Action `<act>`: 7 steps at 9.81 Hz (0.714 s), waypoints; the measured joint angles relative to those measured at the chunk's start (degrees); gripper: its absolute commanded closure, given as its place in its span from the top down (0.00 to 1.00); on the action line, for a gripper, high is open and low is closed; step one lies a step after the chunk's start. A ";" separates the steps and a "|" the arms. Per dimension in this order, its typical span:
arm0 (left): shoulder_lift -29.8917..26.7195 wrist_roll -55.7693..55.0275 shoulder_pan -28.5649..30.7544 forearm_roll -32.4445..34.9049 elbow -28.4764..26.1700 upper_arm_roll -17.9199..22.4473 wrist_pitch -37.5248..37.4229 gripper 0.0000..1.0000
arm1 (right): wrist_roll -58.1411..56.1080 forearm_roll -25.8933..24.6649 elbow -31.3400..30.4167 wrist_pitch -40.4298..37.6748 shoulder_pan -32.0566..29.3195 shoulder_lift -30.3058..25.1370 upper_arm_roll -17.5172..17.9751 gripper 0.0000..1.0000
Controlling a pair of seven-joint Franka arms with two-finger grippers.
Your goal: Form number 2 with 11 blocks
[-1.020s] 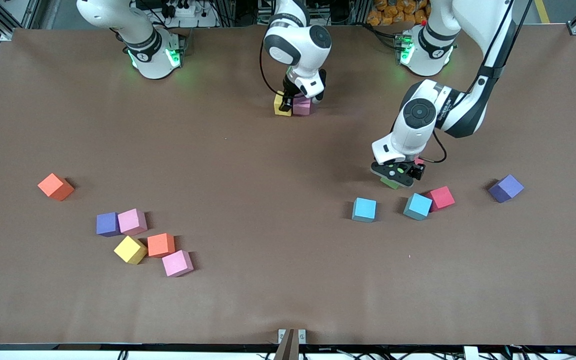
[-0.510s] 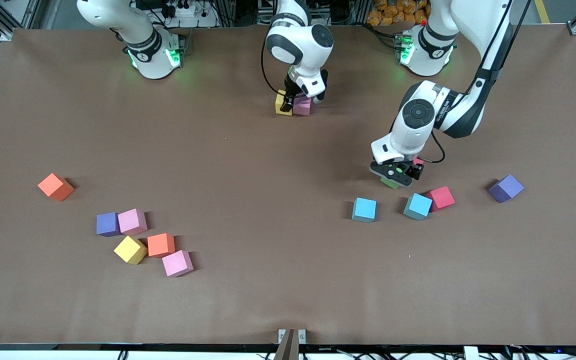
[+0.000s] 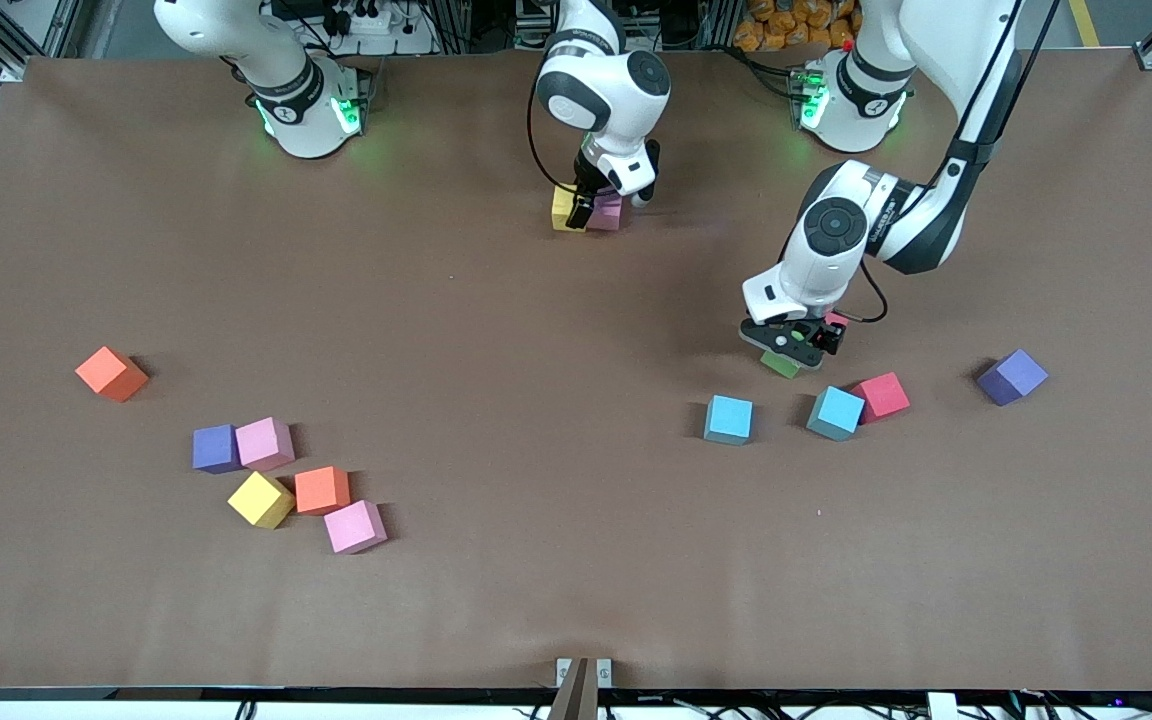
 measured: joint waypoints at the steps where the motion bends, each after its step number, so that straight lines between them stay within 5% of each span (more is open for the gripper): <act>1: 0.02 0.00 0.00 0.00 -0.12 0.00 0.26 1.00 | 0.00 -0.01 0.18 -0.39 0.00 -0.07 -0.01 1.00; 2: 0.11 0.00 0.00 0.00 -0.18 0.00 0.32 1.00 | 0.00 -0.01 0.32 -0.86 0.00 -0.22 -0.04 1.00; 3: 0.23 0.00 0.00 0.00 -0.19 0.00 0.37 0.81 | -0.01 -0.02 0.41 -1.39 0.00 -0.47 -0.09 1.00; 5: 0.32 0.00 0.00 0.00 -0.19 0.01 0.47 0.13 | -0.02 -0.04 0.44 -2.39 -0.01 -1.34 -0.27 1.00; 6: 0.32 0.00 0.00 0.00 -0.19 0.03 0.56 0.00 | -0.12 -0.04 0.45 -2.80 -0.04 -1.88 -0.35 1.00; 7: 0.12 -0.13 0.00 0.00 -0.14 0.04 0.61 0.00 | -0.44 -0.06 0.45 -3.36 -0.13 -2.36 -0.45 1.00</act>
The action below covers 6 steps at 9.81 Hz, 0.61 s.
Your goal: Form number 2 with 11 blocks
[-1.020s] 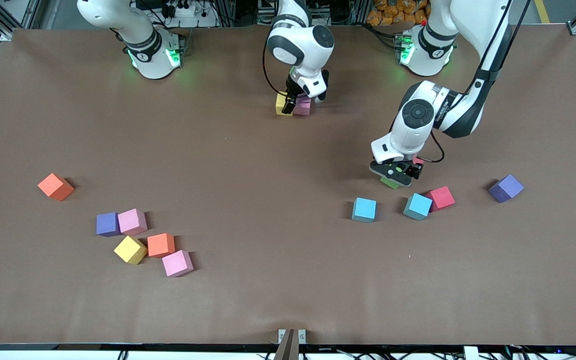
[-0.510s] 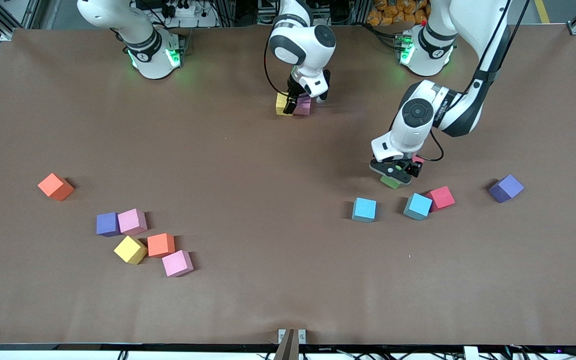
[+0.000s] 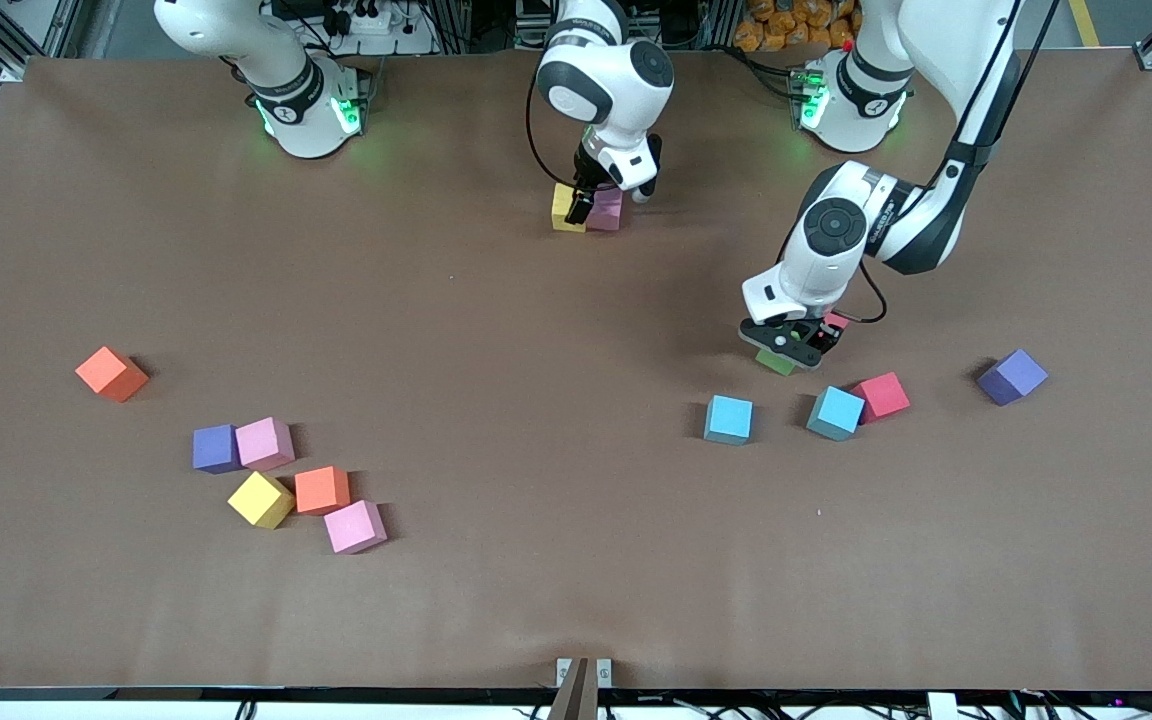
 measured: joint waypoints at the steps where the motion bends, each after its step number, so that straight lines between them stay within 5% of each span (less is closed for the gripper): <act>1: -0.23 -0.56 0.07 0.00 0.10 0.09 0.24 0.00 | -0.53 -0.02 0.01 -0.55 -0.26 -0.58 -0.13 1.00; 6: -5.49 -9.65 0.06 0.00 0.76 0.23 -0.18 0.00 | -3.69 -0.14 0.83 -6.94 -11.02 -7.55 -0.97 1.00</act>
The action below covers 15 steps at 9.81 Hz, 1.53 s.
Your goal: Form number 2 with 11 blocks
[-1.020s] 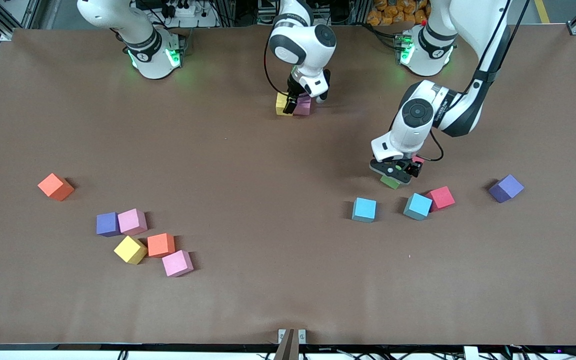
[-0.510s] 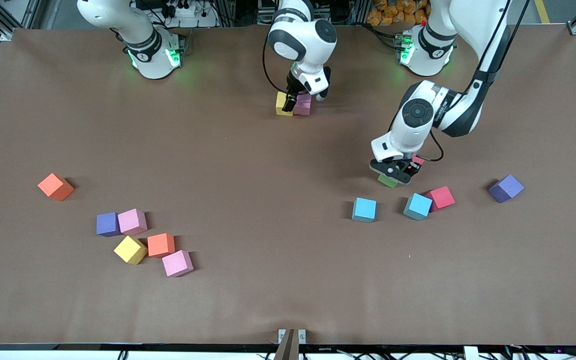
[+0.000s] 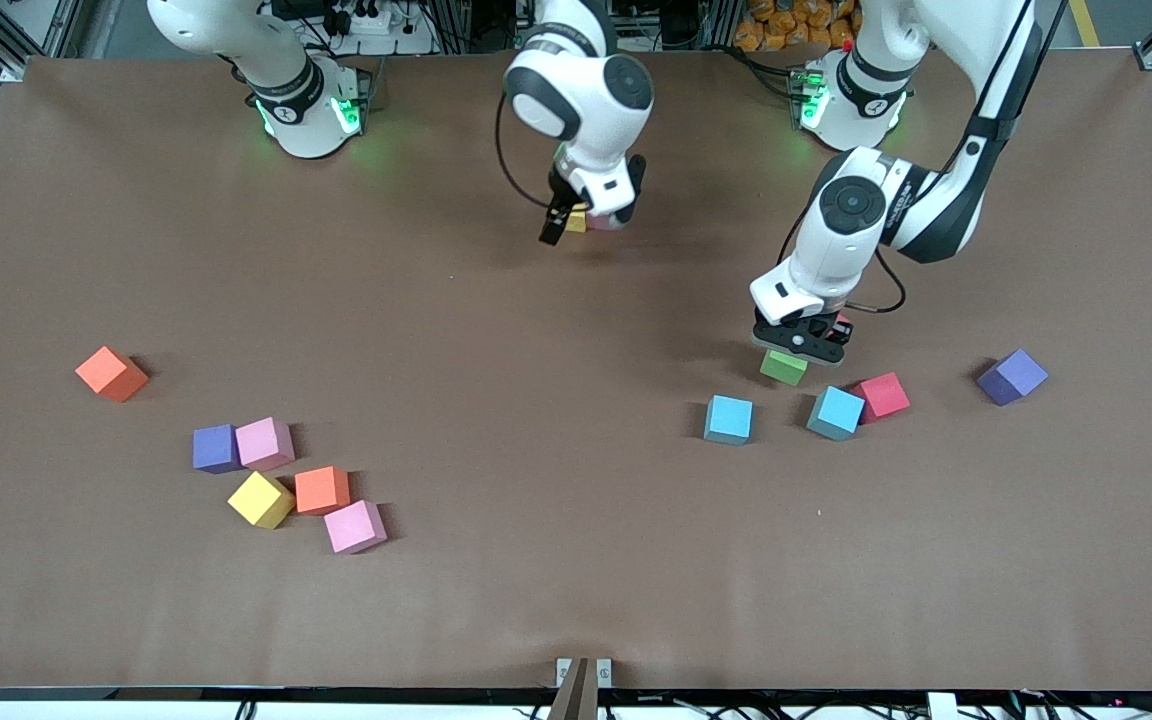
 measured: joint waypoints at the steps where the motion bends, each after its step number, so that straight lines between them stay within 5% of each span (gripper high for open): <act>1: -0.74 -1.48 -0.02 0.00 0.04 -0.04 -0.10 0.00 | -0.13 0.00 0.06 -0.15 -1.93 -1.23 -0.84 1.00; 6: -1.86 0.46 -0.45 0.03 0.09 -5.10 -0.43 0.00 | 0.02 0.05 4.46 -0.95 -9.76 -2.90 -11.38 1.00; 10: -3.70 7.96 -0.55 0.04 -0.35 -11.38 -6.16 0.00 | -1.05 0.08 8.02 2.83 -24.97 -2.55 -11.96 1.00; 13: -3.81 14.58 -0.72 0.06 -1.32 -16.27 -6.89 0.00 | -3.49 0.75 8.69 6.59 -29.93 0.99 -11.80 1.00; 15: -3.87 18.55 -0.75 0.07 -2.48 -19.36 -6.89 0.00 | -3.67 7.29 8.88 10.15 -32.43 5.47 -11.79 1.00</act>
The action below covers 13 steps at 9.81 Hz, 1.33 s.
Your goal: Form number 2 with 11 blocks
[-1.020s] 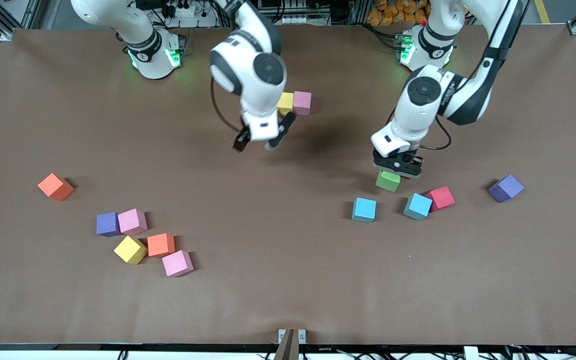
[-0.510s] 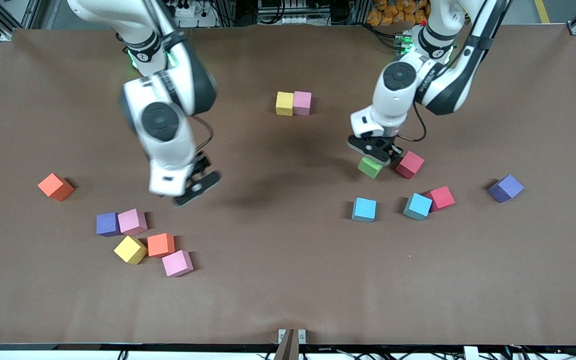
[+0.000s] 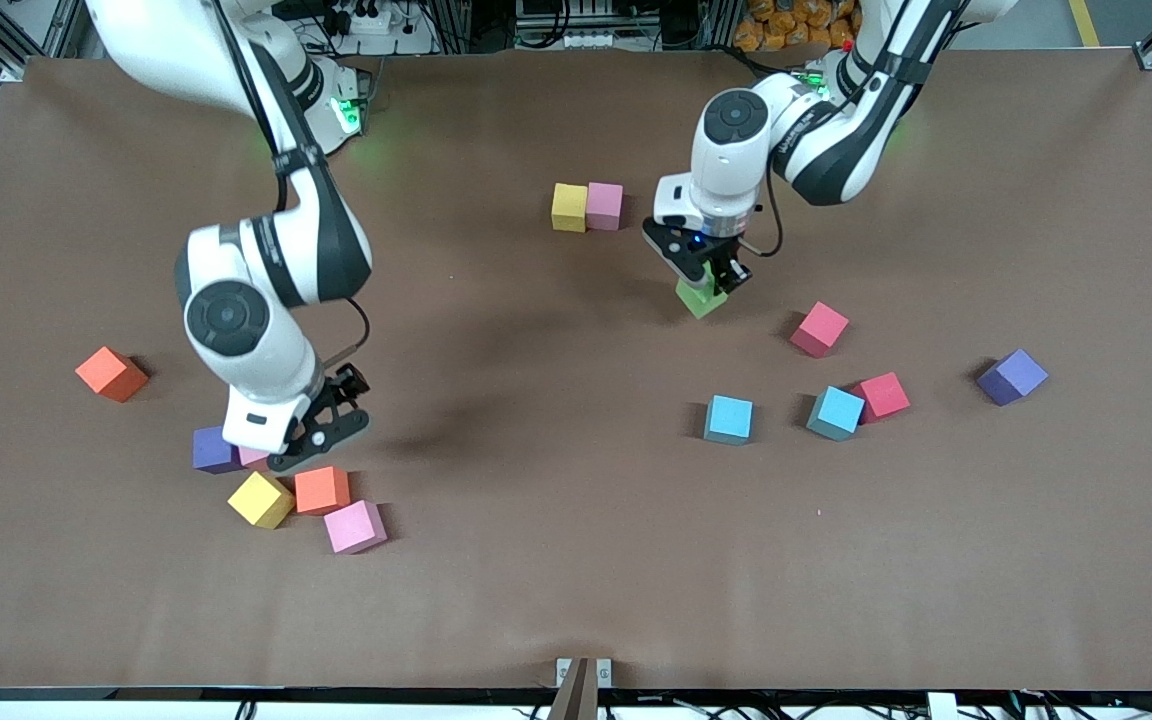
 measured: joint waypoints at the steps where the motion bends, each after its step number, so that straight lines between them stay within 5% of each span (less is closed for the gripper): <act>1: -0.07 1.92 0.00 0.00 -0.35 -1.40 0.00 0.00 | -0.29 2.98 0.08 2.54 -1.38 2.20 0.01 1.00; 6: -0.70 5.08 -0.06 0.01 -2.67 -8.39 0.00 0.00 | -1.43 8.79 0.63 14.93 -5.64 9.17 0.03 1.00; 13: -0.82 5.51 -0.03 0.01 -5.51 -12.28 3.78 0.00 | -5.31 13.91 1.03 26.33 -6.32 14.00 0.32 1.00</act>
